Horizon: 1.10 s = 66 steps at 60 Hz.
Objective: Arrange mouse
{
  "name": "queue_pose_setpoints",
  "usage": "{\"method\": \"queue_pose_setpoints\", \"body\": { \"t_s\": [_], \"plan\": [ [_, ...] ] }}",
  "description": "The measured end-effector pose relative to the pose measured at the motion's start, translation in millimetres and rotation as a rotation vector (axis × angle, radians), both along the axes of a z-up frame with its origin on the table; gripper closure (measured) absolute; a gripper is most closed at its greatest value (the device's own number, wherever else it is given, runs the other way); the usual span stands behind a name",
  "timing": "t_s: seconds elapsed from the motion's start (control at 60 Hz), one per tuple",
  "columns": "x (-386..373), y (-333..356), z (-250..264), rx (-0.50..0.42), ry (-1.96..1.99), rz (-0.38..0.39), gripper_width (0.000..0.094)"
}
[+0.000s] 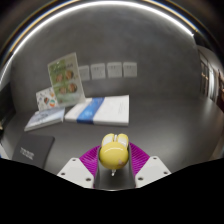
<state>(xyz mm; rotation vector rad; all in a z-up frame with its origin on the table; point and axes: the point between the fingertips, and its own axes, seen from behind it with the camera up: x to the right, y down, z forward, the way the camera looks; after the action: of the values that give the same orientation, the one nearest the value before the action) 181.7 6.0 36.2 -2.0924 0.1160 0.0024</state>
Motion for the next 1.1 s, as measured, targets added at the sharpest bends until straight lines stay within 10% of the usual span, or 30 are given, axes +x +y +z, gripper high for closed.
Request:
{"method": "queue_pose_setpoints", "body": {
  "t_s": [0.25,0.4,0.75,0.9,1.0,1.1],
  "plan": [
    [-194,-24,161,0.259,-0.061,0.026,0.0532],
    [-330,-21,102,0.177,-0.052,0.139,0.0534],
    [-384,-28,-43,-0.065,-0.065,0.192,0.0524],
    [-384,-30,-46,-0.100,-0.048,0.203,0.0336],
    [-378,-47,-42,-0.142,-0.013,0.202,0.0039],
    [-367,-72,-26,-0.130,-0.002,0.215,0.0091]
  ]
}}
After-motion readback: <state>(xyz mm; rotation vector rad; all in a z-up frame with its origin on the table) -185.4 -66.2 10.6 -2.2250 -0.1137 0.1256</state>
